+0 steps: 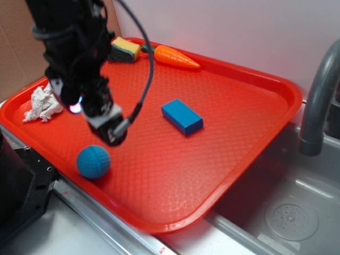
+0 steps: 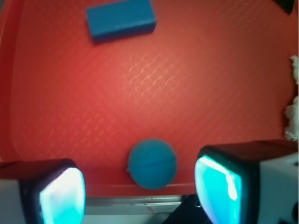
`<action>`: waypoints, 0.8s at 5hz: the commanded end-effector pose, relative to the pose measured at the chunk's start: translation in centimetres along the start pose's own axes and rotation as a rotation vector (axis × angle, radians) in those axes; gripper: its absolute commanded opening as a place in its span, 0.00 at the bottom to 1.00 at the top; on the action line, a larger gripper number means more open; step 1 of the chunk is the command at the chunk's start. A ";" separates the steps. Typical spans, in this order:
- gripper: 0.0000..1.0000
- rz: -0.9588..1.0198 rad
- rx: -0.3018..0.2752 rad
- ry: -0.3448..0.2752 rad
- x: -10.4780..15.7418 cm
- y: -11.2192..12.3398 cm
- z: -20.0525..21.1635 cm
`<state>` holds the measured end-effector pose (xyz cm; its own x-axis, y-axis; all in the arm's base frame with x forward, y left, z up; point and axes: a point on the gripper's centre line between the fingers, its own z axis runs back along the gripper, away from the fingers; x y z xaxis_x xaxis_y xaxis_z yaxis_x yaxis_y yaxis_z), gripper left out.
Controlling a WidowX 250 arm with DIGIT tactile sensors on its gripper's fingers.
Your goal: Grab the blue ball.
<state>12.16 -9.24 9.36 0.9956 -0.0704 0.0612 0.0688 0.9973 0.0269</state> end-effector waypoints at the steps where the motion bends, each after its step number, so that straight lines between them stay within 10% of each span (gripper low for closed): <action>1: 1.00 -0.064 -0.053 -0.064 -1.5 1.6 -1.3; 4: 1.00 -0.146 -0.047 0.082 -0.5 -0.1 -5.6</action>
<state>11.64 -8.59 2.99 0.9787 -0.1956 -0.0627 0.1958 0.9806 -0.0029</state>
